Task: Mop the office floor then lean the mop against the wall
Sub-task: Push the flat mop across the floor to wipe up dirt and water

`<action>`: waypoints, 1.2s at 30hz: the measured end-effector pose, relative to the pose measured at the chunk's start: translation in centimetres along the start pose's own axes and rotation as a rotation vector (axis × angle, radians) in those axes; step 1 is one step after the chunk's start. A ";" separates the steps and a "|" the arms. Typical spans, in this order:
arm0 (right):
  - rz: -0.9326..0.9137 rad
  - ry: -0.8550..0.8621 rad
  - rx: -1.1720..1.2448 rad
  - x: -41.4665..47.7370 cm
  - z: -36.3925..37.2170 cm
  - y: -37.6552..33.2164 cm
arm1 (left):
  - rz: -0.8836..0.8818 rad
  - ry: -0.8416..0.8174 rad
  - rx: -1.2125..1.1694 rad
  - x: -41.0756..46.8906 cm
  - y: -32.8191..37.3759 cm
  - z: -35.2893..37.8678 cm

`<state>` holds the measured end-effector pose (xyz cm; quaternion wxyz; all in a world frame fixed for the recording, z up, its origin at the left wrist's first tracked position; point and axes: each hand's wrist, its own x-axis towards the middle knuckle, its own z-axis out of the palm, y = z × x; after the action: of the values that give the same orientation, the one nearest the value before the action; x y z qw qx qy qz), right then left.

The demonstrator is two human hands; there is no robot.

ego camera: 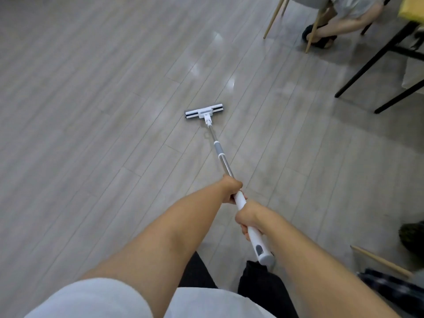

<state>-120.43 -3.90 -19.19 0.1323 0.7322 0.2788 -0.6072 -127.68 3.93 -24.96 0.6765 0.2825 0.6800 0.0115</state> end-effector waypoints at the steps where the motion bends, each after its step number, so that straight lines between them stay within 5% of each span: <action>1: -0.005 -0.006 -0.034 -0.5 -1.3 1.8 | -0.005 0.003 -0.026 -0.6 -0.2 2.0; 8: -0.049 -0.073 -0.219 -3.1 -6.5 9.7 | -0.046 0.008 -0.129 -3.8 -1.4 10.2; 21: -0.025 0.060 -0.379 0.0 -14.5 10.5 | -0.064 -0.028 -0.248 1.0 3.4 14.8; 27: -0.070 0.076 -0.411 4.4 -17.6 3.7 | -0.053 0.009 -0.311 6.3 8.9 11.2; 36: -0.228 -0.001 -0.295 8.5 -14.2 -12.4 | 0.055 0.168 -0.293 12.1 13.8 -3.8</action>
<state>-114.95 15.78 -22.31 0.1689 0.6681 0.4460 -0.5711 -125.17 21.76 -30.21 0.6507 0.1976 0.7171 0.1525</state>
